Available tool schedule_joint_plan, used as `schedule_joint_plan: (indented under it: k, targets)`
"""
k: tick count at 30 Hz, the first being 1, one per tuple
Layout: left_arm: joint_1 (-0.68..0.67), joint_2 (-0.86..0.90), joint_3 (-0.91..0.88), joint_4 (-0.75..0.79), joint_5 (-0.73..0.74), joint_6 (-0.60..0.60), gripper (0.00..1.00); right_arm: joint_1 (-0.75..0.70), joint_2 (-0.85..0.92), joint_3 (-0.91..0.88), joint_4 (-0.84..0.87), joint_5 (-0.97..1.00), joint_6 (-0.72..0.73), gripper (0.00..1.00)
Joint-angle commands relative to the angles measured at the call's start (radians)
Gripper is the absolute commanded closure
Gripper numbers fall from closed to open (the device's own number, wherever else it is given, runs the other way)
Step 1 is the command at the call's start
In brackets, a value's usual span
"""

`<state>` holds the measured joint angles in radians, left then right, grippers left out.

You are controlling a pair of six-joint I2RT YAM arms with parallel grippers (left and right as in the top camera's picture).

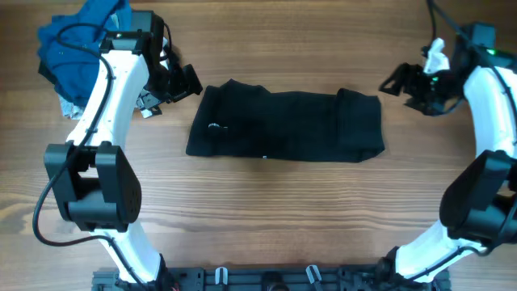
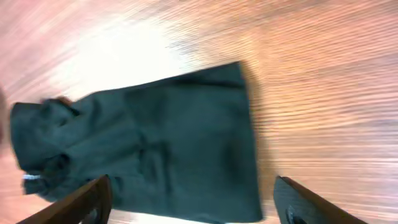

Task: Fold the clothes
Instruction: 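Fold the shirt's right end leftward over it with the right gripper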

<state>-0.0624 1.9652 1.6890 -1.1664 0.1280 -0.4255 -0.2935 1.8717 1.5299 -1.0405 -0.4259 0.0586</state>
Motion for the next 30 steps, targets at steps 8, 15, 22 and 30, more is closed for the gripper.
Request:
schedule_joint_plan:
  k: [8, 15, 22, 30]
  targets:
    - [0.008, -0.002, 0.011, -0.002, 0.010, -0.002, 0.00, -0.013, 0.175, -0.186, 0.127, -0.196, -0.175, 0.14]
    - [0.008, -0.002, 0.011, 0.002, 0.010, -0.002, 0.00, -0.005, 0.209, -0.232, 0.164, -0.279, -0.190, 0.15]
    - [0.008, -0.002, 0.011, 0.003, 0.010, -0.002, 0.00, 0.022, 0.210, -0.322, 0.256, -0.282, -0.158, 0.29]
    - [0.008, -0.002, 0.011, 0.002, 0.010, -0.002, 0.00, 0.021, 0.210, -0.323, 0.305, -0.231, -0.053, 0.96]
